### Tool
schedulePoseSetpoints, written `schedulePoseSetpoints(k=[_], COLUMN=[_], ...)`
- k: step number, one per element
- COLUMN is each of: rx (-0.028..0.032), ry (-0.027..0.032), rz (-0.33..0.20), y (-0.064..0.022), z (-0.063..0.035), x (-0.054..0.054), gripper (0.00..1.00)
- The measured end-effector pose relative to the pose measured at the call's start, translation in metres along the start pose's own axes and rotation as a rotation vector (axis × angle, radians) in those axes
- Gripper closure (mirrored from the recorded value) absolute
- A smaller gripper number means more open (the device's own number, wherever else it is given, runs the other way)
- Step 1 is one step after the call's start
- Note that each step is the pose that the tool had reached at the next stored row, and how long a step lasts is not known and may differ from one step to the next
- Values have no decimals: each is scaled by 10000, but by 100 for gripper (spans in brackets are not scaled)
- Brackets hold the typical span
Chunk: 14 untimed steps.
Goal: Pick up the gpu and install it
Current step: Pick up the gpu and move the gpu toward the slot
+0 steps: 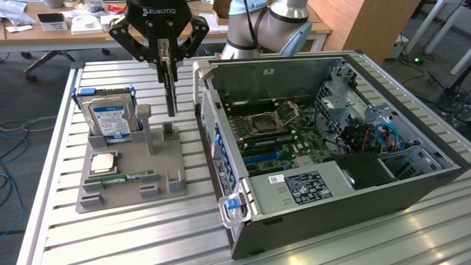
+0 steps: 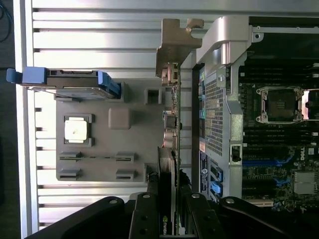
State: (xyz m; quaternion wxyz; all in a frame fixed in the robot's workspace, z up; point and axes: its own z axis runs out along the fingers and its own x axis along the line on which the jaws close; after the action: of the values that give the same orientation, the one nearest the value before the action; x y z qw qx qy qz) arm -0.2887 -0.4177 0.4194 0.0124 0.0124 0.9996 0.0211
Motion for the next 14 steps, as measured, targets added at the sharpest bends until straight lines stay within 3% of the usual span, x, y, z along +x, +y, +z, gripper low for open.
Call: schedulePoseSetpoints(k=[14], rx=[-5], ry=[1], rz=[1], y=[5], z=[5], x=[-199], gripper=[74])
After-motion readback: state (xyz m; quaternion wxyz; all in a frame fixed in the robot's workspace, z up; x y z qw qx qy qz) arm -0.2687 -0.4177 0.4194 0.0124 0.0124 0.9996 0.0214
